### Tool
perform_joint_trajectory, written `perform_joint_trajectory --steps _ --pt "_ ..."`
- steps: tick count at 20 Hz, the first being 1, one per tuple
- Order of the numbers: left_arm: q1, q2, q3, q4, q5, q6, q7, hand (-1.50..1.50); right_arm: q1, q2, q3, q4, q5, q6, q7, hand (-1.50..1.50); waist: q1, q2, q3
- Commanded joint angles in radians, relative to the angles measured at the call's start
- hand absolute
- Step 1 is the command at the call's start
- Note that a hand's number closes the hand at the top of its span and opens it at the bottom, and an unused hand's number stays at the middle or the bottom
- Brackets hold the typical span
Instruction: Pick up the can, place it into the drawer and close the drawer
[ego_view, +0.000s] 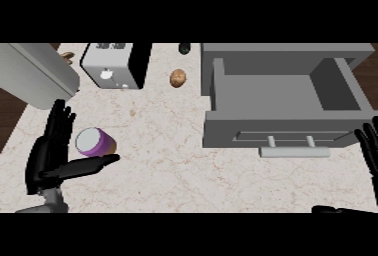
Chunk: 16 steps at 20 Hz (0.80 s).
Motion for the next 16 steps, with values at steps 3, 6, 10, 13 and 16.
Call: perform_joint_trajectory --steps 3,6,10,13,16 --pt "-0.033 0.033 0.050 0.115 0.022 -0.003 -0.059 -1.50 0.017 0.019 -0.017 0.025 -0.002 0.031 -0.057 -1.50 -0.001 0.000 0.000" --pt "0.025 0.061 0.070 0.093 0.056 -0.056 -0.091 -1.50 0.049 0.021 -0.012 -0.011 -0.004 0.053 -0.044 -1.50 0.000 -0.001 0.000" --pt "0.023 0.080 0.107 0.256 0.069 -0.087 -0.227 -1.50 0.063 0.081 0.051 -0.066 0.058 0.006 -0.024 -1.50 0.000 0.000 0.000" --pt "-0.053 0.087 0.106 0.357 0.062 -0.074 -0.248 -1.50 -0.003 0.039 0.001 -0.036 0.022 0.020 0.008 -1.50 -0.001 0.000 0.000" --pt "-0.075 0.070 0.109 0.461 0.049 -0.061 -0.337 -1.50 0.072 0.062 -0.003 -0.009 0.034 0.042 -0.073 -1.50 -0.005 0.000 0.000"
